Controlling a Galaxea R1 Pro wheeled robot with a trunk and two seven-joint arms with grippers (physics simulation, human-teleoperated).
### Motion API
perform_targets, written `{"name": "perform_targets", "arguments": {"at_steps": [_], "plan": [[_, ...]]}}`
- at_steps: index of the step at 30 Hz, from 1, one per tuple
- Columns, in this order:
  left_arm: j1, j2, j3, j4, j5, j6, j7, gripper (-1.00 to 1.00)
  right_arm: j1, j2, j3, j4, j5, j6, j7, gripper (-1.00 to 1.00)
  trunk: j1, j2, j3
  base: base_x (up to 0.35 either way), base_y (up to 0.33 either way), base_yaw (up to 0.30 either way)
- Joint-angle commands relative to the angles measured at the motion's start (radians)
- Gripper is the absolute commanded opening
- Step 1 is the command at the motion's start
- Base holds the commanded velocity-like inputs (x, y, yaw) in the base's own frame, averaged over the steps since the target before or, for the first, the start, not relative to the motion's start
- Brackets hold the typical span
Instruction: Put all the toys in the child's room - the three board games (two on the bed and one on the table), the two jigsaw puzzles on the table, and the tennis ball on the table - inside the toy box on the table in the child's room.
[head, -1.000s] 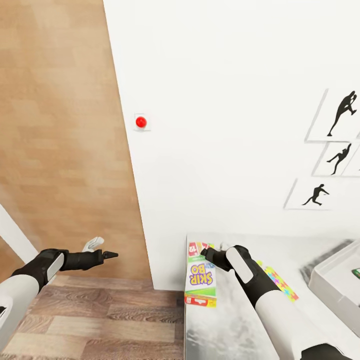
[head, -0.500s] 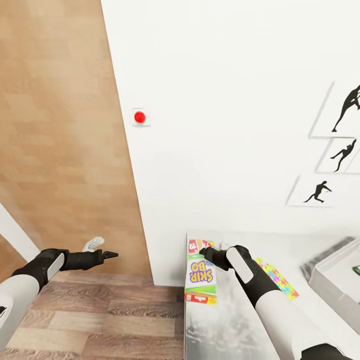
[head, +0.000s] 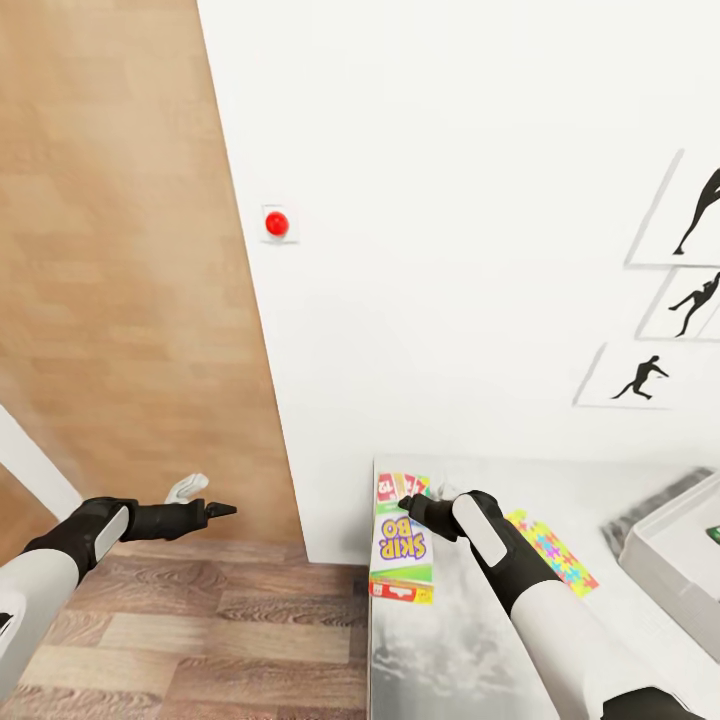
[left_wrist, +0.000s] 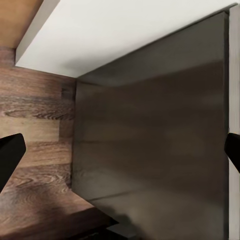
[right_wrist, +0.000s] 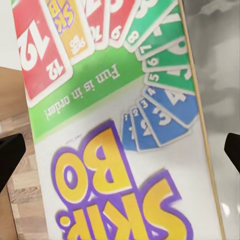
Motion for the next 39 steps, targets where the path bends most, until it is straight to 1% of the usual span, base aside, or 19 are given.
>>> {"name": "perform_targets", "arguments": {"at_steps": [1, 39], "plan": [[-0.001, 0.0, -0.001, 0.0, 0.007, 0.009, 0.0, 1.0, -0.001, 0.0, 0.002, -0.001, -0.011, 0.001, -0.01, 1.0, 0.001, -0.002, -0.004, 0.0, 0.0, 0.0], [-0.001, -0.001, -0.002, 0.0, 0.007, 0.009, 0.0, 1.0, -0.001, 0.001, 0.002, -0.003, -0.012, -0.002, -0.01, 1.0, 0.001, -0.002, -0.066, 0.0, 0.0, 0.0]]}}
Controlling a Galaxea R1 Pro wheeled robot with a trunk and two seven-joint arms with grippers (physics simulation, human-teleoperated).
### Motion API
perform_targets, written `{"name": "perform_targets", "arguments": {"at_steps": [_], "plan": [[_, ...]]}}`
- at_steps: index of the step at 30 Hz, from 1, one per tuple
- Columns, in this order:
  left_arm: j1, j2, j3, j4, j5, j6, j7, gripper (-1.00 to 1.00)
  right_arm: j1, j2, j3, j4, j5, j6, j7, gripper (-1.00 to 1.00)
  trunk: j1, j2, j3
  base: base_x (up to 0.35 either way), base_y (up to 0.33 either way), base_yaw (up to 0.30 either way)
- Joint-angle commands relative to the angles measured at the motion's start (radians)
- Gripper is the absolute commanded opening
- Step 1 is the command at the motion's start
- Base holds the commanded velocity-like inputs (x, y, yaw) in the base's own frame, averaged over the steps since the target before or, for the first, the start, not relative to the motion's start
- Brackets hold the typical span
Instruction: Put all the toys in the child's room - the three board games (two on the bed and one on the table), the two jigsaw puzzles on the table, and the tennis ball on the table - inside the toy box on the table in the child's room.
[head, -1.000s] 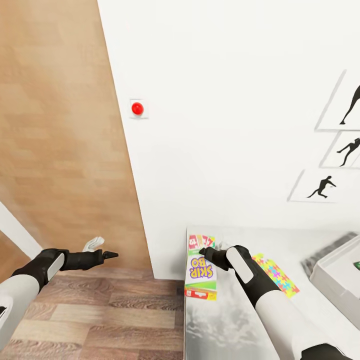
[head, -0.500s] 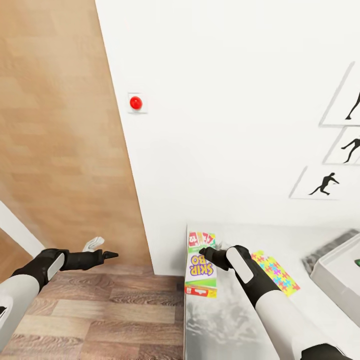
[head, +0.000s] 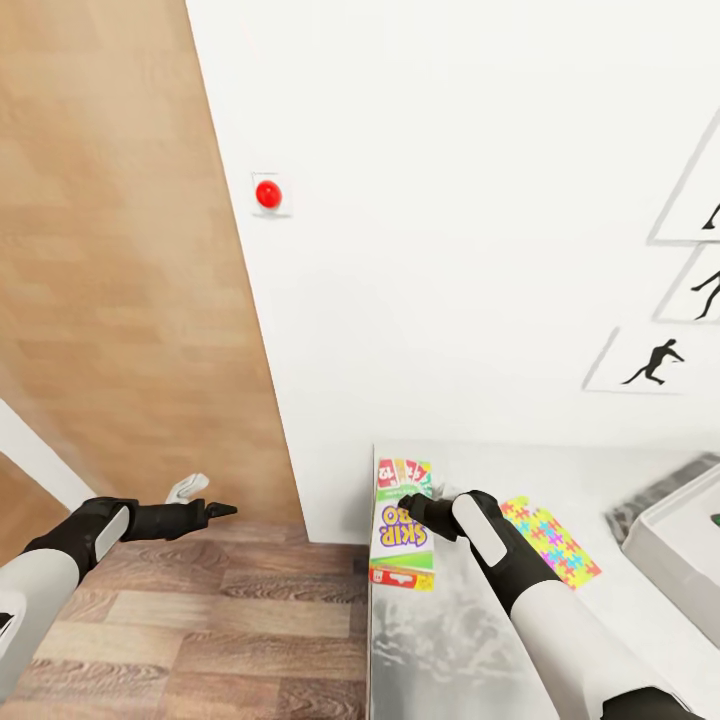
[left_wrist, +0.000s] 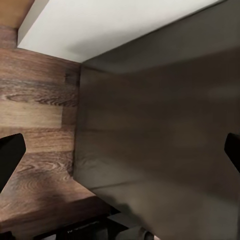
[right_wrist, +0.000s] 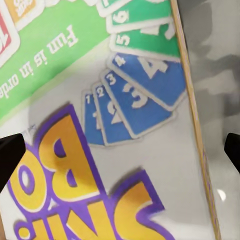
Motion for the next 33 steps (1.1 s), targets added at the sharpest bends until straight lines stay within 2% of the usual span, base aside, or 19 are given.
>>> {"name": "perform_targets", "arguments": {"at_steps": [1, 8, 26, 29, 33], "plan": [[-0.001, 0.0, -0.001, 0.0, 0.007, 0.009, 0.0, 1.0, -0.001, 0.0, 0.002, -0.001, -0.01, -0.001, -0.01, 1.0, 0.001, -0.002, -0.003, 0.0, 0.0, 0.0], [-0.001, 0.0, -0.001, 0.0, 0.007, 0.009, 0.0, 1.0, -0.001, -0.001, 0.004, -0.002, -0.009, -0.036, -0.01, 1.0, 0.001, -0.002, -0.004, 0.0, 0.0, 0.0], [-0.001, 0.0, -0.001, 0.0, 0.007, 0.009, 0.0, 1.0, -0.001, -0.001, 0.005, -0.002, -0.013, -0.038, -0.005, 1.0, 0.001, -0.002, -0.004, 0.0, 0.0, 0.0], [-0.001, 0.0, -0.001, 0.0, 0.007, 0.009, 0.0, 1.0, -0.001, -0.001, 0.005, -0.002, -0.013, -0.037, 0.013, 1.0, 0.001, -0.002, -0.004, 0.0, 0.0, 0.0], [-0.001, 0.0, -0.001, 0.0, 0.007, 0.009, 0.0, 1.0, -0.001, -0.001, 0.004, -0.001, -0.011, -0.036, 0.076, 1.0, 0.001, -0.002, -0.004, 0.0, 0.0, 0.0]]}}
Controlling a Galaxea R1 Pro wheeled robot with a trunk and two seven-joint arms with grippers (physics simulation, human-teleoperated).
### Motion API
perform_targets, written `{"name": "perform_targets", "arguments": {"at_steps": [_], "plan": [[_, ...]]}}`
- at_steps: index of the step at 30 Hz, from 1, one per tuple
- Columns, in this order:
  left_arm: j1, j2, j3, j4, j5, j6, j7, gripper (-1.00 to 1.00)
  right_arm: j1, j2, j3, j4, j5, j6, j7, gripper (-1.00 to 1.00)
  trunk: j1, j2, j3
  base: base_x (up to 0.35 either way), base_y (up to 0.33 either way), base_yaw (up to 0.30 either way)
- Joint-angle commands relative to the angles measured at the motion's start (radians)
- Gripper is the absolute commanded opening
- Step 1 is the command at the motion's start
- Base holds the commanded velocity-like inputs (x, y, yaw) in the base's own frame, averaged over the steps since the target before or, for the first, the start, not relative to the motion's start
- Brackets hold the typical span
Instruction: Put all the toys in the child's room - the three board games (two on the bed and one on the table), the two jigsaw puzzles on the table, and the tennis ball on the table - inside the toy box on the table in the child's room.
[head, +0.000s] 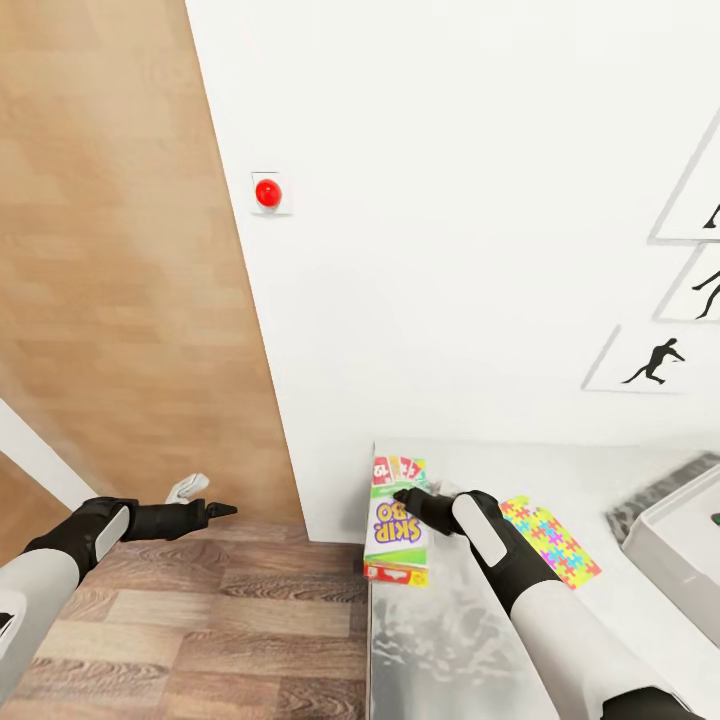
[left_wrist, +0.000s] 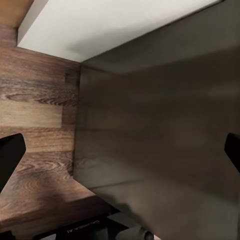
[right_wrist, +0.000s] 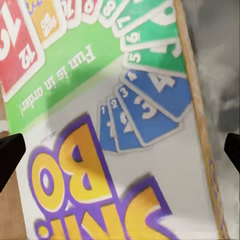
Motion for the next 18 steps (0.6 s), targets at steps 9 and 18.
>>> {"name": "perform_targets", "arguments": {"at_steps": [9, 18], "plan": [[-0.001, 0.0, -0.001, 0.0, 0.007, 0.009, 0.0, 1.0, -0.001, -0.001, 0.002, -0.001, -0.009, 0.001, 0.022, 1.0, 0.001, -0.002, -0.002, 0.0, 0.0, 0.0], [-0.001, 0.0, -0.001, 0.0, 0.007, 0.009, 0.0, 1.0, -0.001, 0.0, 0.002, 0.009, -0.009, 0.001, 0.023, 1.0, 0.001, -0.002, -0.002, 0.0, 0.0, 0.0]]}}
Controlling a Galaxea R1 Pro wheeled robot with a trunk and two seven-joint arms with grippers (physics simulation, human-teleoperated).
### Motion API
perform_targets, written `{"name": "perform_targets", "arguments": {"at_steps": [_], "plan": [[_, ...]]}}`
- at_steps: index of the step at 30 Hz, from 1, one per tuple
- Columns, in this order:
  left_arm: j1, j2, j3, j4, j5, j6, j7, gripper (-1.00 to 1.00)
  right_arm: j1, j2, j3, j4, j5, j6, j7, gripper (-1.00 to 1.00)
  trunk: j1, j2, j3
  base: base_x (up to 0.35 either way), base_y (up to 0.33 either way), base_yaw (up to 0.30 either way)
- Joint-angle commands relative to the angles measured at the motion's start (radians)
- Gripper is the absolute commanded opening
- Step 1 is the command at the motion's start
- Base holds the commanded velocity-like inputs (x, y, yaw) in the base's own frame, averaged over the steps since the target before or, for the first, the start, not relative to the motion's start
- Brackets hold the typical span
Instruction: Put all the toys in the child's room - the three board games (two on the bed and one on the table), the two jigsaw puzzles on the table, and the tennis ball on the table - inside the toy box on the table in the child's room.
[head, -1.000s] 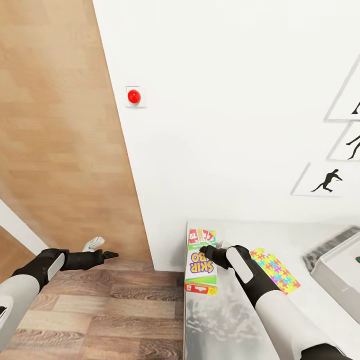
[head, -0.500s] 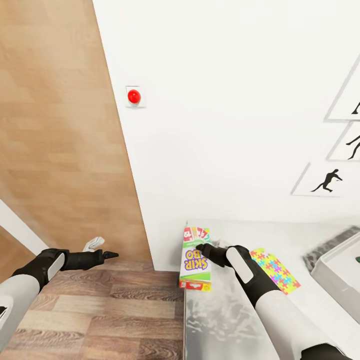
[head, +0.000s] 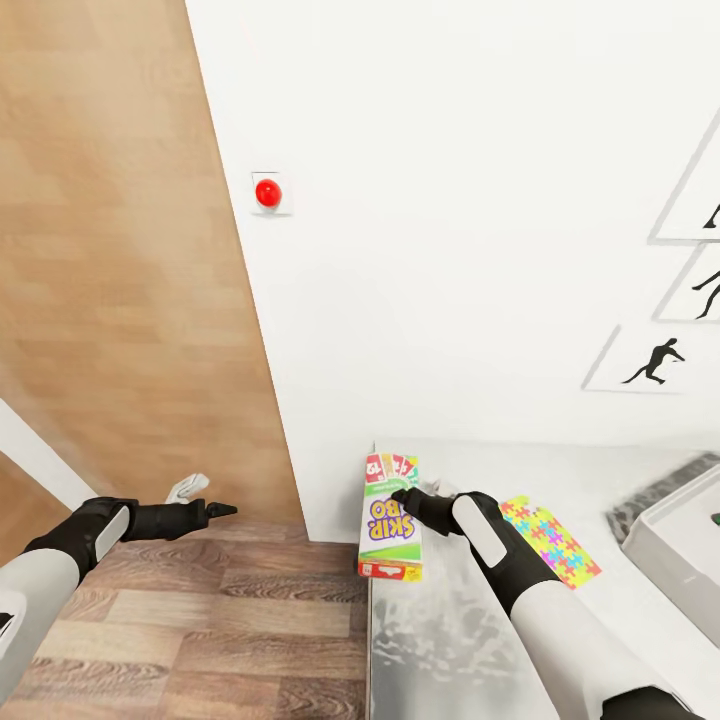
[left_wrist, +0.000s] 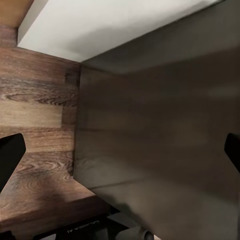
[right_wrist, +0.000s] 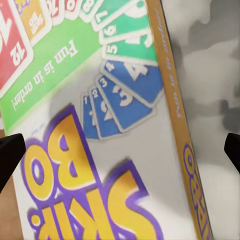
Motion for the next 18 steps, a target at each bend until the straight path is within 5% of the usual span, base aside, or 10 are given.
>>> {"name": "perform_targets", "arguments": {"at_steps": [1, 18], "plan": [[-0.001, 0.0, -0.001, 0.0, 0.007, 0.009, 0.0, 1.0, -0.001, 0.0, 0.002, -0.001, -0.011, 0.001, -0.01, 1.0, 0.001, -0.002, -0.002, 0.0, 0.0, 0.0], [-0.001, 0.0, -0.001, 0.0, 0.007, 0.009, 0.0, 1.0, -0.001, 0.001, 0.003, 0.0, -0.013, 0.004, -0.006, 1.0, 0.001, -0.002, -0.002, 0.0, 0.0, 0.0]]}}
